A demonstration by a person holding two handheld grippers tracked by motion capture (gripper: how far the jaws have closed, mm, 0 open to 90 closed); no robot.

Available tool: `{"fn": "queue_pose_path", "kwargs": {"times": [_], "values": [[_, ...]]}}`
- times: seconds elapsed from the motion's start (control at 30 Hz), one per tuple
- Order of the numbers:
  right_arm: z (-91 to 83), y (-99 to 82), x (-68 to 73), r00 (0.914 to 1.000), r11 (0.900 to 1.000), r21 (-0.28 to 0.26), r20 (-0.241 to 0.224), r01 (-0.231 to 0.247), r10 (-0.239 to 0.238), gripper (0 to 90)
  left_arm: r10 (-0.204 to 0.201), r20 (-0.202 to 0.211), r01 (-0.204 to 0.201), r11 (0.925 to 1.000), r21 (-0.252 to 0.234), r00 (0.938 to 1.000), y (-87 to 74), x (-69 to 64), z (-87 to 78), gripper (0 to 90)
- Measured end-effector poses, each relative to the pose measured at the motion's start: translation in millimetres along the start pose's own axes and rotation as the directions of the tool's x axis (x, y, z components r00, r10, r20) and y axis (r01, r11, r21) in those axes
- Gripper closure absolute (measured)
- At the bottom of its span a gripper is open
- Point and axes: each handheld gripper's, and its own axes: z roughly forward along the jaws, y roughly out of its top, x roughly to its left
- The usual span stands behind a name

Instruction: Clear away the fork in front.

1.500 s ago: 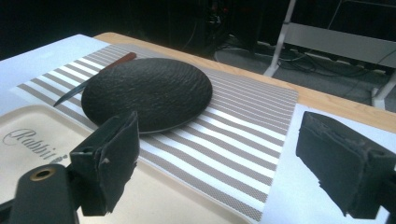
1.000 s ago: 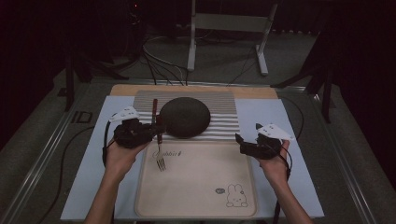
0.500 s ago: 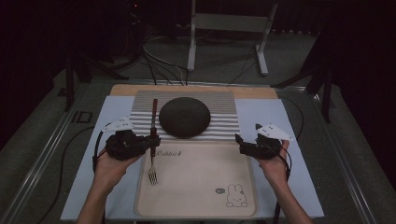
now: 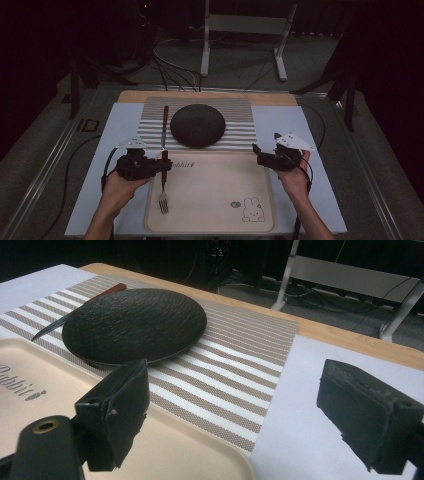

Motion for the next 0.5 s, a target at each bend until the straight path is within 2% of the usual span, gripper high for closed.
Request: {"fn": "queue_pose_path", "kwargs": {"times": [0.1, 0.23, 0.5], "values": [[-0.4, -0.4, -0.3, 1.0000, 1.0000, 0.000, 0.000, -0.001, 0.001, 13.6, -0.020, -0.012, 0.020, 0.9998, -0.006, 0.9997, -5.8, 9.6, 7.3, 79.2], [-0.8, -1.5, -0.7, 1.0000, 1.0000, 0.002, 0.001, -0.003, 0.003, 13.7, -0.032, -0.041, 0.032, 0.9994, 0.010, 0.9986, -13.7, 20.0, 18.5, 77.2], [-0.4, -7.7, -1.4, 1.0000, 0.9998, 0.019, 0.004, 0.001, -0.002, 13.6, -0.038, -0.091, 0.038, 0.9993, -0.005, 0.9951, -21.2, 30.2, 24.8, 74.7]]}}
